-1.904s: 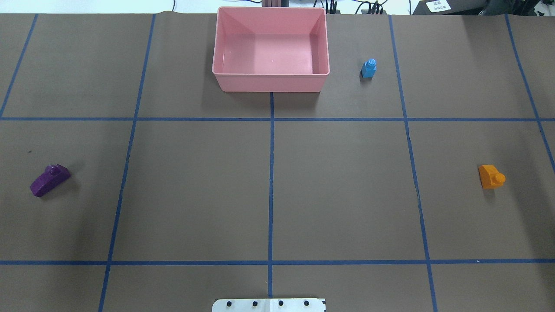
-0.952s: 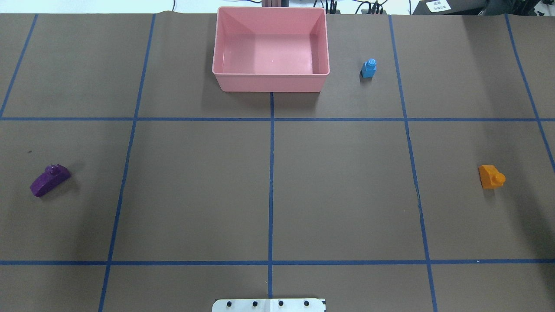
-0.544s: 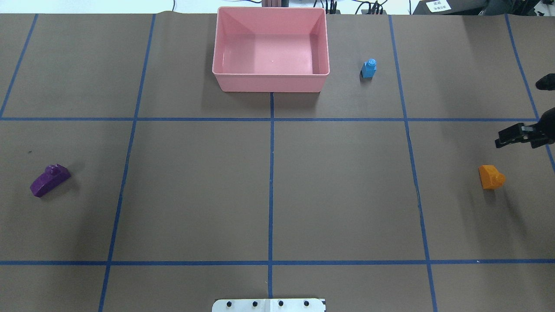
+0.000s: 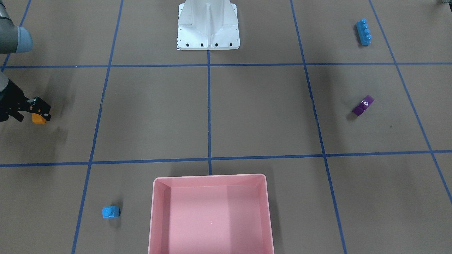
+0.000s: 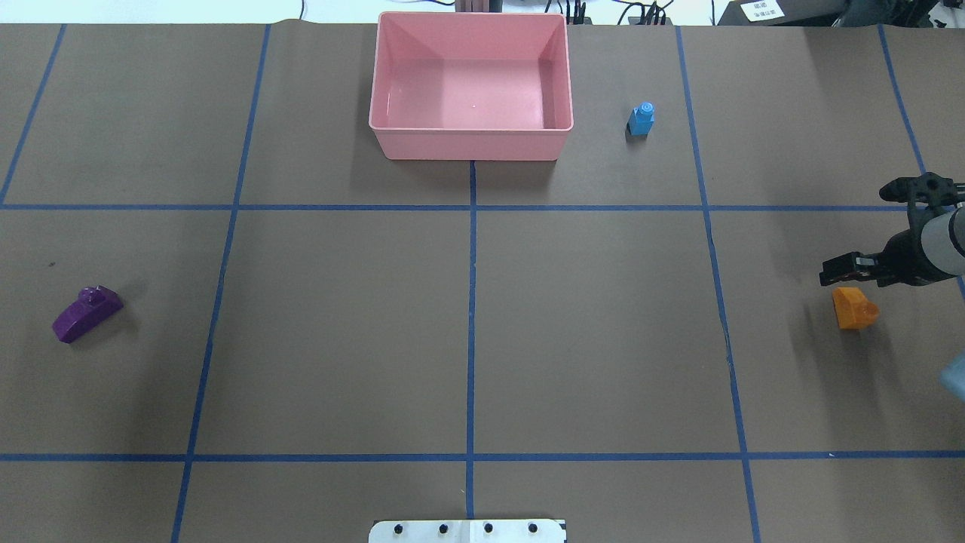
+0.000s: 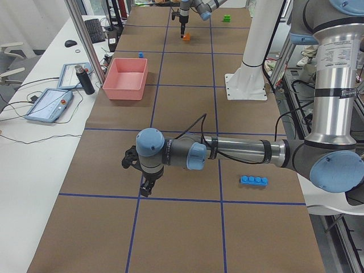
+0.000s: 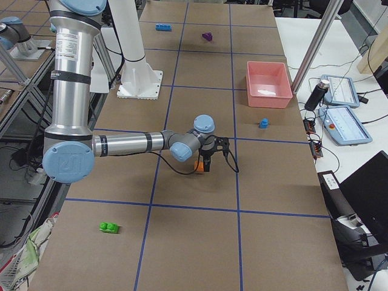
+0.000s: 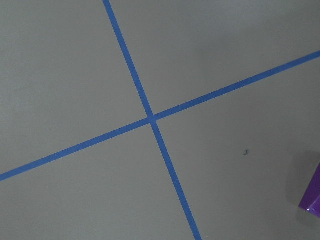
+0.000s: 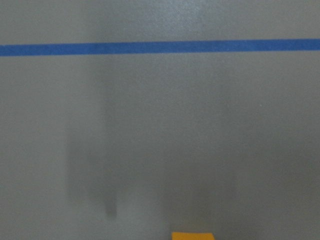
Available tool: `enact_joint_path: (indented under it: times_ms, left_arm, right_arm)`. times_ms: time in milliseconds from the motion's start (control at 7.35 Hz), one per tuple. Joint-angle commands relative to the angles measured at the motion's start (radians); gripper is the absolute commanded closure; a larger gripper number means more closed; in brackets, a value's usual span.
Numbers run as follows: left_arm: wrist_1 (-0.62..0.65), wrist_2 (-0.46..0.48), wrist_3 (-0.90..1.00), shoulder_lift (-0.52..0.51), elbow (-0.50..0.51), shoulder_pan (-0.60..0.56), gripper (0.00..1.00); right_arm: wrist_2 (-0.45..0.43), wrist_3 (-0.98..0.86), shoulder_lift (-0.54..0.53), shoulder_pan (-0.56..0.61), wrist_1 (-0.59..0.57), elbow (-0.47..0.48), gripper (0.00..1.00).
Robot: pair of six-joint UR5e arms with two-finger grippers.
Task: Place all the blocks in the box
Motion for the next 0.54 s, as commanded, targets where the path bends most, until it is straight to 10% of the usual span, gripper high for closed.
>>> enact_joint_path:
  times_ms: [0, 136, 408]
  left_arm:
    - [0.0, -0.002, 0.0, 0.0, 0.0, 0.0, 0.0]
    - [0.0, -0.002, 0.0, 0.0, 0.0, 0.0, 0.0]
    - [0.0, -0.002, 0.0, 0.0, 0.0, 0.0, 0.0]
  right_arm:
    - [0.01, 0.006, -0.019, -0.011, 0.016, -0.008, 0.17]
    - [0.012, 0.004, -0.018, -0.028, 0.011, -0.007, 0.42]
    - [-0.001, 0.006, -0.021, -0.066, 0.01, -0.008, 0.4]
